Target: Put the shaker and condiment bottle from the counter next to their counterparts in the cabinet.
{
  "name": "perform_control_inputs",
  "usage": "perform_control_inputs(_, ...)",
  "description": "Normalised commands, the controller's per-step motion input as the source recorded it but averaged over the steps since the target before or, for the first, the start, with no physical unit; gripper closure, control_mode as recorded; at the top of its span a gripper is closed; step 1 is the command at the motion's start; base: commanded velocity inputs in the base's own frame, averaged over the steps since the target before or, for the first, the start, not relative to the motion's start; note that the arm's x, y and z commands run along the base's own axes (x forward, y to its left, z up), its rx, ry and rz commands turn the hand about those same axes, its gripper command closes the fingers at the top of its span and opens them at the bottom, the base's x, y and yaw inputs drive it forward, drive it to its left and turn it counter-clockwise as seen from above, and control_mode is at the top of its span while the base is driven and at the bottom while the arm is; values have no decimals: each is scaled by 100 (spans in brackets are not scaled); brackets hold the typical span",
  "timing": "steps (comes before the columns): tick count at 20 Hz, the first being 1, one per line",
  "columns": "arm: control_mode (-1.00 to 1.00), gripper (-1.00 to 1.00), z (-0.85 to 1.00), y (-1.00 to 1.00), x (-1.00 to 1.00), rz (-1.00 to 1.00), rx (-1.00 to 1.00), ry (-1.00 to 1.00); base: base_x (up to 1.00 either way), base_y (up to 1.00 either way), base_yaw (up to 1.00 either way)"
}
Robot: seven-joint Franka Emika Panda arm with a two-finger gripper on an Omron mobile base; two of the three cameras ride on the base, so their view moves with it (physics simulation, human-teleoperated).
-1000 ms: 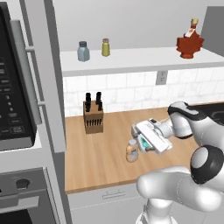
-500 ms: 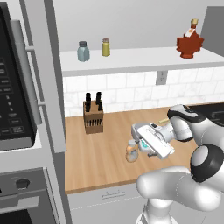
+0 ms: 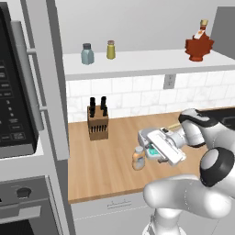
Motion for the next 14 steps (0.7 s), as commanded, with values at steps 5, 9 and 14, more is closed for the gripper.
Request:
perform_control_inputs(5, -100, -100, 0, 0, 44, 0, 3, 0, 0, 0, 0)
perform_control_inputs(9, -100, -100, 0, 0, 54, 0, 5, 0, 0, 0, 0)
perform_control_inputs(14, -100, -100, 0, 0, 56, 0, 7, 1, 0, 0, 0)
